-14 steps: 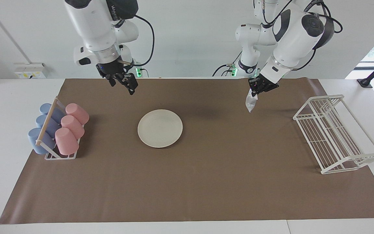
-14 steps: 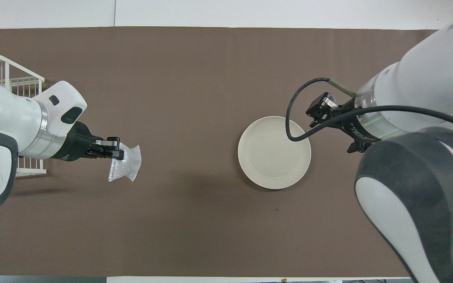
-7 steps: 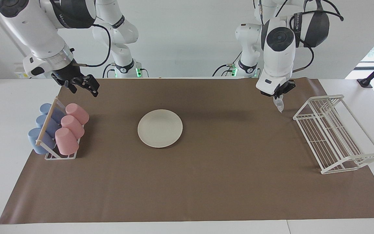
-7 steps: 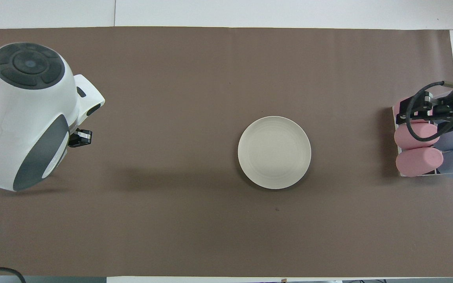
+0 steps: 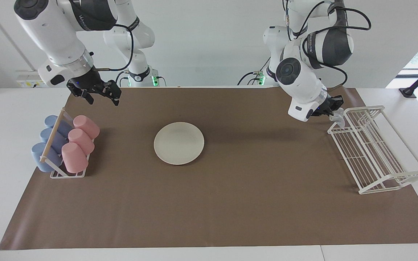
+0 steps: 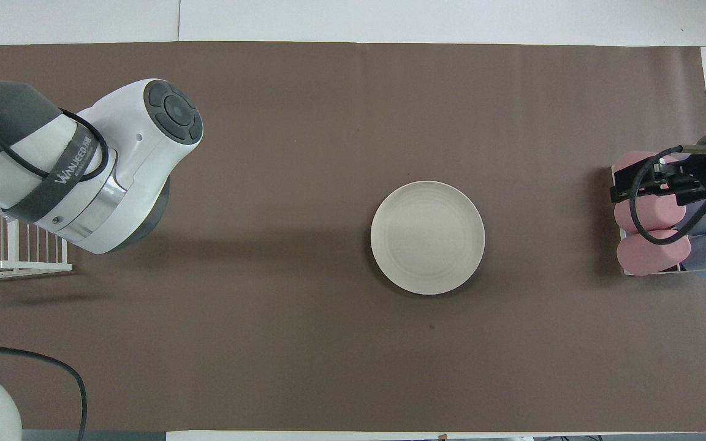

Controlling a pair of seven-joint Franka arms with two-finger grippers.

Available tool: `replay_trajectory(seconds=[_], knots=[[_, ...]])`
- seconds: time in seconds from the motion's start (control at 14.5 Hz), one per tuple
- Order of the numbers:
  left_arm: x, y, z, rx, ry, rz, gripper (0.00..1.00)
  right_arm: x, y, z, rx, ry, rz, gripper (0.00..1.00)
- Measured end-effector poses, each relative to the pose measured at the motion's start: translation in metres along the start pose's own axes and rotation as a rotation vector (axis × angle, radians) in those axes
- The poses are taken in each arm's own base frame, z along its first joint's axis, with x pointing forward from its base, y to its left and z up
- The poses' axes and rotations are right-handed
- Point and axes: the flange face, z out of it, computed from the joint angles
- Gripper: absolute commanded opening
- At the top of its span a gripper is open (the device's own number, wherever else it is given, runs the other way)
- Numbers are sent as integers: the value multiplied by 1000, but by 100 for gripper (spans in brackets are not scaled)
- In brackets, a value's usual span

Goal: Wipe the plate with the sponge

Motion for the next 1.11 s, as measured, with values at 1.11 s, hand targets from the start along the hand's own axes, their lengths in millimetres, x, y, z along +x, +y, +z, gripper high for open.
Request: replay_trajectory(seconds=[1.11], knots=[[61,4,113,-24,19,-193,0,-5,45,-10,6,8,-40,100]])
